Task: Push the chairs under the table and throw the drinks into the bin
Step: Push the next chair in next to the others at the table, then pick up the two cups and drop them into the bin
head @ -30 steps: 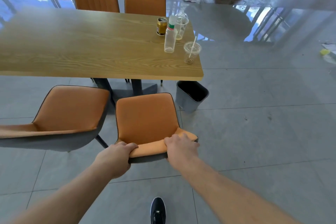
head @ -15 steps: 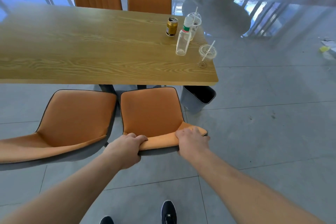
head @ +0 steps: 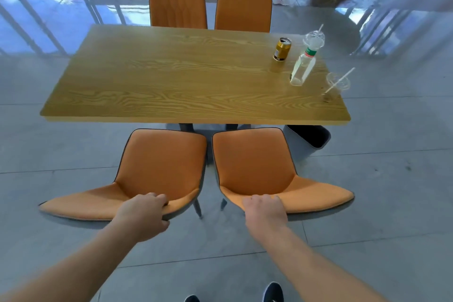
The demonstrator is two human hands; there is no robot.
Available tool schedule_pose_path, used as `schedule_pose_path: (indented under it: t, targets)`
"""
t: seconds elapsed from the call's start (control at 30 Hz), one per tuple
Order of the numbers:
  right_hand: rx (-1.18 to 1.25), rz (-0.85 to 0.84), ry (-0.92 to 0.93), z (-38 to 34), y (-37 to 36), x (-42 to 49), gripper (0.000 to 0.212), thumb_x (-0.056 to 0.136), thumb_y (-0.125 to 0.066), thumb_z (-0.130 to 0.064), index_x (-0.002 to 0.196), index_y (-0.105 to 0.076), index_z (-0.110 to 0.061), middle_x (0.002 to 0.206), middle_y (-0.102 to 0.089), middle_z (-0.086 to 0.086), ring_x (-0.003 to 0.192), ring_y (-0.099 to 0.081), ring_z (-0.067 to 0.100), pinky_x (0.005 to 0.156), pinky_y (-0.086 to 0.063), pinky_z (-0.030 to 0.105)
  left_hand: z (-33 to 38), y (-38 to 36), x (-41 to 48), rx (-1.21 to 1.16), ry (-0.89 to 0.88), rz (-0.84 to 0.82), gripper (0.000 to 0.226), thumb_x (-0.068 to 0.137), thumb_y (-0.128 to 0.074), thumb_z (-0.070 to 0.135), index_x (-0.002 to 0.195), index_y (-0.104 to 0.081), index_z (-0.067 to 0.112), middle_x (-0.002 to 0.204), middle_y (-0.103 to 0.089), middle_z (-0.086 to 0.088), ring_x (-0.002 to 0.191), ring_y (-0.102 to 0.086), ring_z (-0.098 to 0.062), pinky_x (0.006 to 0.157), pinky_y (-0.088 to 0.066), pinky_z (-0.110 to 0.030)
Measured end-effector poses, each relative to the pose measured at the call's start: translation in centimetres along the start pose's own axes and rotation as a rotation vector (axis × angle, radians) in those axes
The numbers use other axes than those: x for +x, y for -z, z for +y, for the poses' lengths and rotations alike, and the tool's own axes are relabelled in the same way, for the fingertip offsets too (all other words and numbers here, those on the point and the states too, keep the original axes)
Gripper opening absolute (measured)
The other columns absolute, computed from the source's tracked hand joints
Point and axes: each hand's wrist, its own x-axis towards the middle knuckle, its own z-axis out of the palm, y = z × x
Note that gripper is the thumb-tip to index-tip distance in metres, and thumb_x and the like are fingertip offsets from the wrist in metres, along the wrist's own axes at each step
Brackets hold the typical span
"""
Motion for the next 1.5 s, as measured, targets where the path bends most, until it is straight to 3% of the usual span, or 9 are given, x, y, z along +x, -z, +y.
schedule_pose_path:
  t: [0.07, 0.17, 0.7, 0.83, 0.93, 1.03, 1.1, 1.17, 1.5]
  targets:
    - [-0.024, 0.01, -0.016, -0.1, -0.3, 0.2, 0.019, 0.093, -0.054, -0.012, 0.094, -0.044, -0.028, 0.101, -0.066, -0.001, 0.094, -0.062, 0.026, 0.074, -0.038, 0.039, -0.6, -0.8, -1.0, 0.052, -0.054, 0.097, 0.016, 0.087, -0.055, 0.046, 0.1, -0.05, 0.037, 0.088, -0.054, 0.014, 0.075, -0.054, -0.007, 0.066, -0.05, -0.028]
    - [-0.021, 0.013, -0.008, 0.0, -0.8, 0.4, 0.02, 0.092, -0.055, -0.011, 0.094, -0.044, -0.028, 0.1, -0.065, -0.001, 0.093, -0.062, 0.025, 0.07, -0.034, 0.038, -0.7, -1.6, -1.5, 0.087, -0.101, 0.203, 0.007, 0.091, -0.052, 0.036, 0.098, -0.054, 0.036, 0.089, -0.058, 0.014, 0.074, -0.055, -0.009, 0.063, -0.045, -0.026]
    - [0.055, 0.018, 0.131, -4.4, 0.0, 1.2, 0.018, 0.093, -0.053, -0.003, 0.096, -0.059, -0.019, 0.096, -0.067, 0.003, 0.083, -0.064, 0.026, 0.065, -0.045, 0.037, 2.6, 0.0, 0.7, 0.139, -0.228, 0.251, 0.011, 0.097, -0.05, 0.033, 0.086, -0.052, 0.033, 0.076, -0.052, 0.014, 0.059, -0.049, -0.008, 0.055, -0.038, -0.022]
    - [0.059, -0.014, 0.172, -4.0, 1.1, 0.9, 0.002, 0.101, -0.055, -0.018, 0.103, -0.057, -0.019, 0.101, -0.064, 0.004, 0.087, -0.058, 0.024, 0.073, -0.051, 0.039, 3.4, -0.8, 0.0, 0.12, -0.224, 0.13, 0.013, 0.097, -0.052, 0.04, 0.101, -0.058, 0.03, 0.086, -0.052, 0.015, 0.07, -0.052, -0.007, 0.064, -0.047, -0.022]
    - [0.176, -0.012, 0.166, -2.9, 3.1, -0.2, 0.027, 0.101, -0.055, -0.048, 0.103, -0.058, -0.021, 0.099, -0.063, 0.001, 0.09, -0.057, 0.024, 0.077, -0.055, 0.044, 4.3, 1.4, 0.0, 0.066, -0.191, -0.025, 0.035, 0.09, -0.055, 0.065, 0.105, -0.056, 0.033, 0.09, -0.055, 0.016, 0.076, -0.055, -0.006, 0.071, -0.054, -0.026]
    - [0.269, 0.117, 0.088, 0.7, 6.1, -1.7, 0.047, 0.1, -0.049, -0.058, 0.129, -0.06, -0.023, 0.118, -0.065, -0.001, 0.105, -0.057, 0.024, 0.087, -0.054, 0.045, 6.1, 6.1, 0.9, 0.044, -0.154, 0.051, 0.065, 0.079, -0.05, 0.083, 0.125, -0.055, 0.038, 0.114, -0.063, 0.015, 0.098, -0.06, -0.008, 0.081, -0.054, -0.031]
    - [0.318, 0.235, 0.017, 4.7, 8.4, -2.9, 0.056, 0.099, -0.044, -0.061, 0.14, -0.054, -0.024, 0.129, -0.063, -0.001, 0.114, -0.055, 0.025, 0.094, -0.051, 0.045, 8.3, 10.1, 1.8, 0.012, -0.149, 0.171, 0.085, 0.076, -0.049, 0.087, 0.145, -0.045, 0.037, 0.141, -0.056, 0.011, 0.125, -0.053, -0.016, 0.096, -0.051, -0.04]
    - [0.341, 0.341, -0.053, 9.4, 11.0, -4.4, 0.061, 0.099, -0.043, -0.063, 0.145, -0.05, -0.023, 0.135, -0.06, 0.0, 0.123, -0.051, 0.026, 0.1, -0.047, 0.046, 11.6, 14.6, 2.5, -0.039, -0.171, 0.259, 0.094, 0.076, -0.049, 0.088, 0.152, -0.036, 0.035, 0.152, -0.048, 0.007, 0.136, -0.045, -0.019, 0.103, -0.047, -0.043]
    - [0.302, 0.707, -0.237, 35.5, 21.5, -15.2, 0.071, 0.093, -0.057, -0.063, 0.147, -0.046, -0.018, 0.143, -0.055, 0.01, 0.129, -0.047, 0.036, 0.103, -0.044, 0.049, 37.9, 30.6, 2.3, -0.07, -0.405, 0.551, 0.085, 0.079, -0.062, 0.077, 0.149, -0.037, 0.036, 0.152, -0.047, 0.004, 0.133, -0.047, -0.024, 0.094, -0.049, -0.044]
